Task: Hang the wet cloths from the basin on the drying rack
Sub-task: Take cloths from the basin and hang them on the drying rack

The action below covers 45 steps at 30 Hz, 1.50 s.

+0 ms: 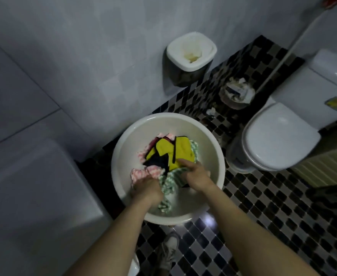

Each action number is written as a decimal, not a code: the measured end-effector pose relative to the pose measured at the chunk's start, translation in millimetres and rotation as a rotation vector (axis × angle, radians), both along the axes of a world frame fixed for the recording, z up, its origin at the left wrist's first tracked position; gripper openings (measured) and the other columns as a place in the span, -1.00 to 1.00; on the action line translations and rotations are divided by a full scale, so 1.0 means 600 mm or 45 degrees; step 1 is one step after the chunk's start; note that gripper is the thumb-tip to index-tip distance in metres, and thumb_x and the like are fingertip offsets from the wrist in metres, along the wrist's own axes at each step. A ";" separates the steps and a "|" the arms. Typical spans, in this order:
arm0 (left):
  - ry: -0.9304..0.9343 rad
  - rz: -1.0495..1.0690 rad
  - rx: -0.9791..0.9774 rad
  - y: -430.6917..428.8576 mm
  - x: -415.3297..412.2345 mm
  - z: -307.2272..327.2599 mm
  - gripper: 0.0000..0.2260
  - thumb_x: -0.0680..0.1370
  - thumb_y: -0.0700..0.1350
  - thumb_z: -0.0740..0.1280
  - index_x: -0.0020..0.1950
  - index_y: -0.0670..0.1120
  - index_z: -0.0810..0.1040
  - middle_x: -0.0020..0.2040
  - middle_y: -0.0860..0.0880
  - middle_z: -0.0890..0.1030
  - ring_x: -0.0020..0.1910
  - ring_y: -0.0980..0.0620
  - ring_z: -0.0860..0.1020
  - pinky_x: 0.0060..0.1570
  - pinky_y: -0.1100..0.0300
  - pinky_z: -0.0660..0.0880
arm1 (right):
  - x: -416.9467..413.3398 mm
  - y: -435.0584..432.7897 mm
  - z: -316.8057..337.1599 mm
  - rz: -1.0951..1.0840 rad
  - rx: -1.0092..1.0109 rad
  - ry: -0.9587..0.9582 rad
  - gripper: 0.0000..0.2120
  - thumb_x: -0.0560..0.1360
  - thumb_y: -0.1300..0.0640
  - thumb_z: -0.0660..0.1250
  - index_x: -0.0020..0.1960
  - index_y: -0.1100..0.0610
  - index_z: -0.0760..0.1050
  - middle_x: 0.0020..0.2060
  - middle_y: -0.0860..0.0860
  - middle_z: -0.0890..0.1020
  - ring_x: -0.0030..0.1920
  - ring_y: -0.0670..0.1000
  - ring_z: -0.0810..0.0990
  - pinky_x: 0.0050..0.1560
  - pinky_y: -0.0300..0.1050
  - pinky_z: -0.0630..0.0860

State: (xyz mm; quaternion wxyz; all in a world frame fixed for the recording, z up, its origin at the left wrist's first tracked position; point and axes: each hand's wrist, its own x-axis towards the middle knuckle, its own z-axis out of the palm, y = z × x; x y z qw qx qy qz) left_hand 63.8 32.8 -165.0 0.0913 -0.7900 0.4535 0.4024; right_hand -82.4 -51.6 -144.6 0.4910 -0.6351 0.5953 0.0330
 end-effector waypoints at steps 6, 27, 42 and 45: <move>0.350 0.872 -0.635 0.002 0.015 0.018 -0.85 0.46 -0.15 0.40 -0.04 -0.15 0.71 -0.06 -0.16 0.70 -0.09 -0.18 0.66 -0.08 0.00 0.56 | 0.036 -0.018 -0.019 0.211 -0.129 0.205 -0.58 0.57 0.12 0.23 0.43 0.04 0.39 0.36 0.19 0.46 0.34 0.22 0.43 0.30 0.01 0.39; 1.009 0.642 -0.881 -0.058 -0.042 0.171 -0.86 0.40 -0.21 0.52 -0.13 0.01 0.66 -0.37 0.19 0.56 -0.34 0.29 0.50 -0.25 0.43 0.43 | -0.065 0.004 0.155 -0.906 0.668 -1.217 -0.76 0.41 0.17 0.38 0.00 0.29 0.63 -0.26 0.13 0.61 -0.37 -0.06 0.48 -0.53 -0.37 0.29; 0.951 0.439 -0.816 -0.041 -0.059 0.329 -0.85 0.37 -0.15 0.55 -0.15 0.04 0.66 -0.10 0.05 0.67 -0.11 0.03 0.62 -0.18 0.21 0.51 | -0.115 0.043 0.328 -0.330 0.110 -0.820 -0.87 0.52 0.33 0.34 -0.03 0.12 0.55 -0.18 0.01 0.60 -0.15 -0.07 0.55 -0.23 -0.23 0.49; 1.053 0.172 -0.763 -0.034 -0.069 0.383 -0.83 0.42 -0.26 0.49 -0.13 0.01 0.65 -0.20 0.13 0.65 -0.17 0.14 0.65 -0.24 0.37 0.49 | -0.137 0.051 0.382 -0.075 0.041 -0.896 -0.58 0.48 0.49 0.30 0.26 0.14 0.45 0.16 0.06 0.56 0.16 -0.06 0.55 -0.04 -0.14 0.60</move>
